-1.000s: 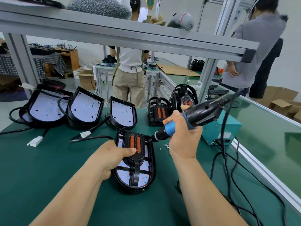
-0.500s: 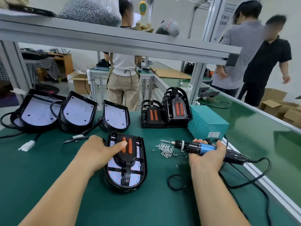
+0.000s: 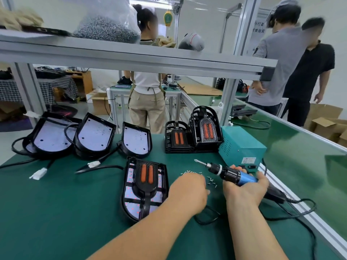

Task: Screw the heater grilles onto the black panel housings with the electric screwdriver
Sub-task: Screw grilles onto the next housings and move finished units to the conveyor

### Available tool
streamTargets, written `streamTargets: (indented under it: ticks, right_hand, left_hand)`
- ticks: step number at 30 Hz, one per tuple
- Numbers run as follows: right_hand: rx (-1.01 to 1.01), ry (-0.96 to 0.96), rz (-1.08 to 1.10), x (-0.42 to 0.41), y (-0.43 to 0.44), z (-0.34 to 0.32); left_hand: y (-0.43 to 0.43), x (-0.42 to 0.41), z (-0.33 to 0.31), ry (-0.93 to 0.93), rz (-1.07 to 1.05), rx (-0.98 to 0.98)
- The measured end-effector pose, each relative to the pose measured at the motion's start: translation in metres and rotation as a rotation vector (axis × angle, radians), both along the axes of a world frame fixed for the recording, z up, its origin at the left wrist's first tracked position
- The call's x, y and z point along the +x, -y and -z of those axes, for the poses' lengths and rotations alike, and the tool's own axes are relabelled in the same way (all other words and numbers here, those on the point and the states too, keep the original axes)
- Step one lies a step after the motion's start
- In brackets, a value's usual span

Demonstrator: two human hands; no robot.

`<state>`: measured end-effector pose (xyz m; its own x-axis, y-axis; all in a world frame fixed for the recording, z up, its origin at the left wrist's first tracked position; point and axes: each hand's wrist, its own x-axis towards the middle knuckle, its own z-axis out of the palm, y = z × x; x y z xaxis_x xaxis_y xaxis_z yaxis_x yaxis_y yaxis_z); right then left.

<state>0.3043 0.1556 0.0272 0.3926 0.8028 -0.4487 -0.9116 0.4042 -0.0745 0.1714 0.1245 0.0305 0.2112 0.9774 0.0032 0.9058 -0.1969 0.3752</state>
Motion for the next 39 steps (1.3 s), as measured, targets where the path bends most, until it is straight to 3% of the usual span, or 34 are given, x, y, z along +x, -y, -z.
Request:
streamTargets:
  ticks: [9, 16, 24, 26, 31, 39]
  right_hand:
    - [-0.019, 0.031, -0.037, -0.003, -0.004, 0.004]
    - [0.003, 0.024, -0.022, -0.002, -0.005, 0.007]
    - [-0.010, 0.012, -0.023, -0.004, -0.004, 0.005]
    - [-0.020, 0.005, -0.019, -0.004, -0.004, 0.004]
    - [-0.025, 0.005, -0.028, -0.004, -0.004, 0.004]
    - [-0.021, 0.012, -0.034, -0.008, -0.002, 0.003]
  left_hand:
    - [-0.012, 0.014, 0.017, 0.018, -0.092, -0.118]
    - [-0.010, 0.014, 0.022, 0.034, -0.171, -0.049]
    - [-0.014, 0.006, 0.009, 0.047, -0.168, -0.110]
    - [-0.016, -0.002, 0.003, 0.244, -0.176, -0.096]
    - [-0.017, -0.017, -0.004, 1.110, -0.412, -0.275]
    - [-0.014, -0.027, -0.008, 1.558, -0.433, -0.373]
